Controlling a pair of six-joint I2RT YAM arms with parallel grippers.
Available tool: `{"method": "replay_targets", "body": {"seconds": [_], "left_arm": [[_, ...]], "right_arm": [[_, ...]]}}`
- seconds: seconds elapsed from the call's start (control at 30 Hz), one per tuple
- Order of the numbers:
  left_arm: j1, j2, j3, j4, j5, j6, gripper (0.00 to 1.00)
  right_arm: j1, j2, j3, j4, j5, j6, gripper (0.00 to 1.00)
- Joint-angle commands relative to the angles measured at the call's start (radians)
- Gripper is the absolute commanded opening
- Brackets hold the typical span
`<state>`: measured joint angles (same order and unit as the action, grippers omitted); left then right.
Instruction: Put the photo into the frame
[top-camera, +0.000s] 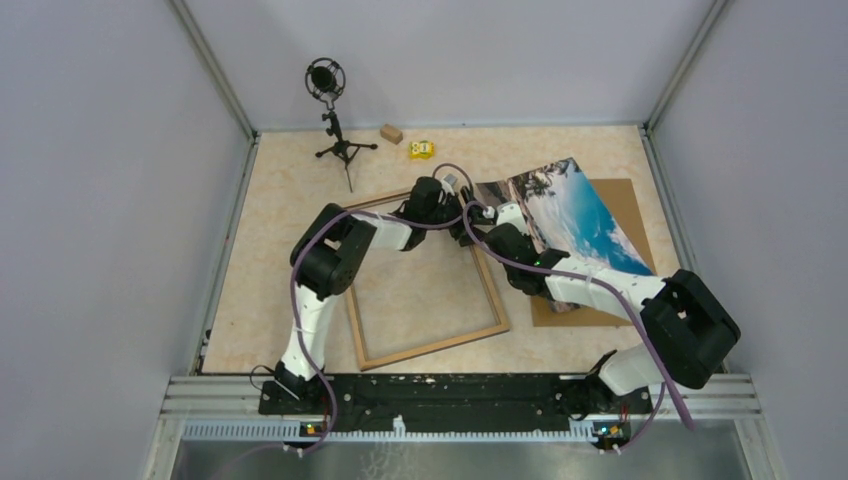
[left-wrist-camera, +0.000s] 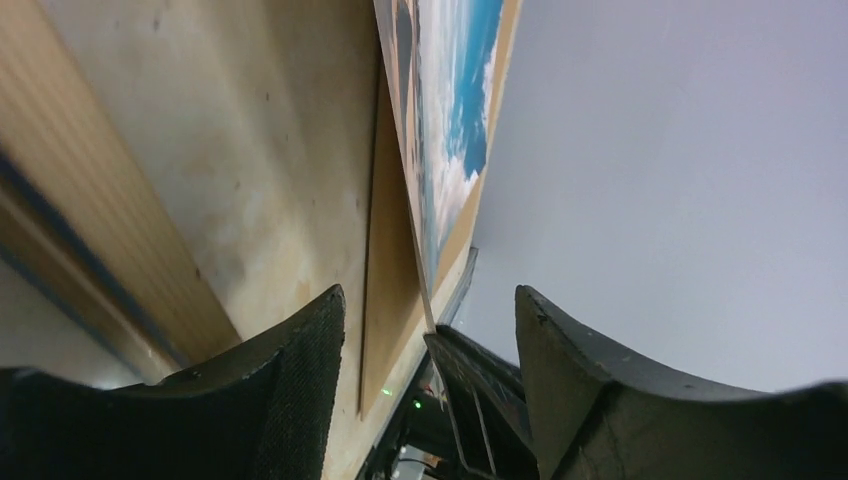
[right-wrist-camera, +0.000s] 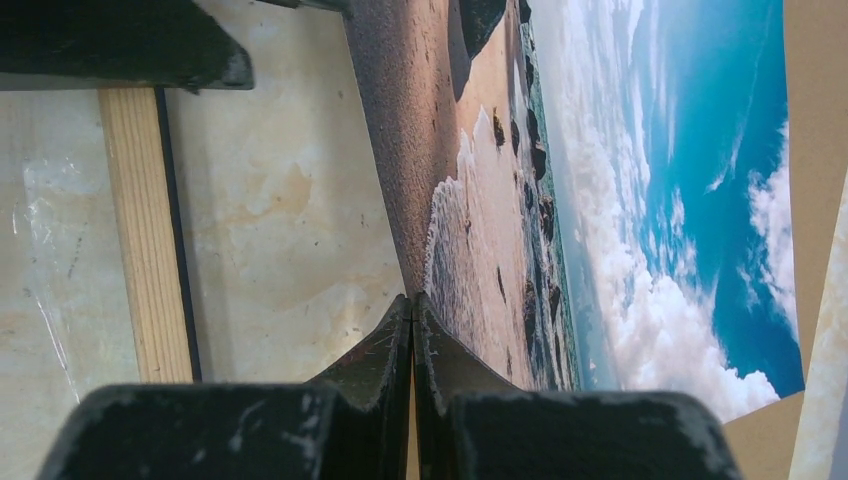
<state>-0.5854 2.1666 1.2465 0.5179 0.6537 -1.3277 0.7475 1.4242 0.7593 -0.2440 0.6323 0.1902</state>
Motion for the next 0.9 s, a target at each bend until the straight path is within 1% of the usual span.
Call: {"method": "replay_targets", "body": {"seconds": [0.0,0.2,0.4,0.5,0.63,0.77,0.87], "left_arm": [[-0.026,0.043,0.087,-0.02,-0.048,0.039,0.65],[-0.048,0.106,0.156,-0.039,-0.071,0.039,0.48],[-0.065,0.144,0.216,-0.074,-0.095,0.062,0.37],[-0.066,0.153,0.223,-0.071,-0.097,0.062,0.3],[-0.066,0.158,0.242,-0.073,-0.095,0.074,0.17],[-0.066,0.144,0.23,-0.054,-0.089,0.07,0.03],[-0.065,0.133,0.209,-0.019,-0.07,0.049,0.0]], "right_arm": [[-0.007,-0.027,-0.002,0.043,-0.006,-0.004,0.0],[-0.007,-0.03,-0.004,0.046,-0.01,-0.006,0.0],[-0.007,-0.02,-0.003,0.051,-0.012,-0.004,0.0],[-0.007,-0.01,-0.001,0.051,-0.011,-0.004,0.0],[-0.007,0.0,0.01,0.036,-0.017,-0.003,0.0],[-0.007,-0.005,0.021,-0.005,-0.027,0.007,0.0],[-0.007,-0.01,0.036,-0.051,-0.065,0.024,0.0]]}}
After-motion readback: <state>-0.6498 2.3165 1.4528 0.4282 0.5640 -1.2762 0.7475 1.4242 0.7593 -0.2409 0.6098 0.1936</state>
